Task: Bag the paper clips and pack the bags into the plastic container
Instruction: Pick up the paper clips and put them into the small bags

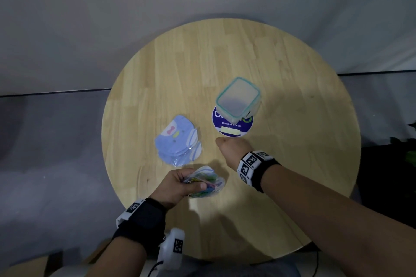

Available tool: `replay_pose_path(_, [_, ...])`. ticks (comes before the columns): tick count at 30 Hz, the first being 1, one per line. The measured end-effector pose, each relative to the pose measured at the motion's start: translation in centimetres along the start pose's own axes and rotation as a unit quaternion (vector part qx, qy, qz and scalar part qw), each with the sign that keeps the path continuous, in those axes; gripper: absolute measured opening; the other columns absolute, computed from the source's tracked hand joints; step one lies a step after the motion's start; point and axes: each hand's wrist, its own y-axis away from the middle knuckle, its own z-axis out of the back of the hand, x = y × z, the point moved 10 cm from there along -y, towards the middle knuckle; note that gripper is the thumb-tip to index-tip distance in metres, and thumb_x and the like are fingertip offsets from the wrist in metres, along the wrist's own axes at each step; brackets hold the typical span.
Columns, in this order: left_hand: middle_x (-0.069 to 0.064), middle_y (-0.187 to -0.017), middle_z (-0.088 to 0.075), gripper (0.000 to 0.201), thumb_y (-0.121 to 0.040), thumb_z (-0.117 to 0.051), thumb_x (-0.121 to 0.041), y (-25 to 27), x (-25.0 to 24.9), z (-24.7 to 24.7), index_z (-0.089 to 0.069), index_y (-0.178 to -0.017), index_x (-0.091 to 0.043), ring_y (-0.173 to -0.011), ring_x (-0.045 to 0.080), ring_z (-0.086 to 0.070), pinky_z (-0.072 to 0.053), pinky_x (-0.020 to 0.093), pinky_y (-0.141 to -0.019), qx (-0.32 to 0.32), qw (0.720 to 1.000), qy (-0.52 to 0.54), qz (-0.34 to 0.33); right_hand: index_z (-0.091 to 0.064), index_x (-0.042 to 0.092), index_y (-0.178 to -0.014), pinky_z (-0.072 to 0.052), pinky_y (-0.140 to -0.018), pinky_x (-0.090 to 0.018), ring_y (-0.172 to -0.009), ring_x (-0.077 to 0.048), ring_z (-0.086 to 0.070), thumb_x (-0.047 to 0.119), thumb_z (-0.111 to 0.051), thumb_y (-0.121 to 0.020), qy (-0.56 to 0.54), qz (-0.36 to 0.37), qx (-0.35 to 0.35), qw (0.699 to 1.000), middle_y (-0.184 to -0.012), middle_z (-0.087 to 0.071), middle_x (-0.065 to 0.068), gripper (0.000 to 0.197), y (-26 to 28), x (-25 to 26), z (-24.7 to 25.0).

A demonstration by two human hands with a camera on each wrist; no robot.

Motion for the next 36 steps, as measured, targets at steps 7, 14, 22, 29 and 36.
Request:
replay_pose_path(7, [0.019,-0.107,-0.071,0.04,-0.068,-0.076,-0.006,0.3,0.2,-0.1,-0.071,-0.108,-0.007,-0.096,0.022,-0.067,-0.054,0.031,-0.088,0.002,1.0,0.004,0.012,-0.056,0.003,-0.075,-0.043,-0.064,-0.032,-0.086,-0.031,-0.065,-0.003,-0.053,-0.08,-0.07,-0.08,0.049,0.993,-0.095,-0.068,-0.015,0.009,-1.1,-1.3,-0.8])
replay_pose_path(14, [0.011,-0.098,-0.074,0.033,-0.078,-0.067,0.006,0.3,0.0,0.1,-0.073,-0.103,-0.013,-0.09,0.018,-0.069,-0.055,0.023,-0.075,-0.013,1.0,0.01,0.009,-0.05,0.004,-0.058,-0.049,-0.061,-0.034,-0.065,-0.031,-0.058,-0.007,-0.058,-0.073,-0.051,-0.082,0.066,0.993,-0.082,-0.067,-0.016,0.021,-1.6,-0.7,-1.4])
replay_pose_path(22, [0.007,-0.096,-0.075,0.034,-0.079,-0.066,0.008,-0.1,-0.1,-0.1,-0.069,-0.11,-0.007,-0.089,0.016,-0.07,-0.054,0.021,-0.075,-0.009,1.0,0.006,0.002,-0.054,0.01,-0.074,-0.047,-0.057,-0.031,-0.065,-0.028,-0.061,0.0,-0.058,-0.072,-0.092,-0.1,0.035,0.99,-0.067,-0.058,-0.007,0.011,-1.2,-1.6,-1.3])
replay_pose_path(29, [0.015,-0.102,-0.071,0.041,-0.074,-0.073,-0.004,-1.0,0.3,-0.3,-0.066,-0.115,-0.003,-0.092,0.021,-0.068,-0.054,0.024,-0.077,-0.006,1.0,0.013,0.0,-0.06,0.01,-0.105,-0.048,-0.086,-0.033,-0.099,-0.03,-0.059,0.008,-0.05,-0.085,-0.152,-0.118,0.042,0.98,-0.108,-0.063,-0.011,0.022,1.0,-3.2,-3.5])
replay_pose_path(36, [0.02,-0.102,-0.07,0.028,-0.082,-0.067,0.001,-1.4,-0.2,-1.0,-0.068,-0.11,0.001,-0.091,0.025,-0.067,-0.055,0.031,-0.082,-0.007,1.0,-0.006,-0.003,-0.069,0.01,-0.074,-0.044,-0.061,-0.022,-0.061,-0.013,-0.055,0.004,-0.073,-0.071,-0.473,-0.101,-0.104,0.869,-0.065,-0.062,-0.001,0.008,4.0,-3.4,3.6])
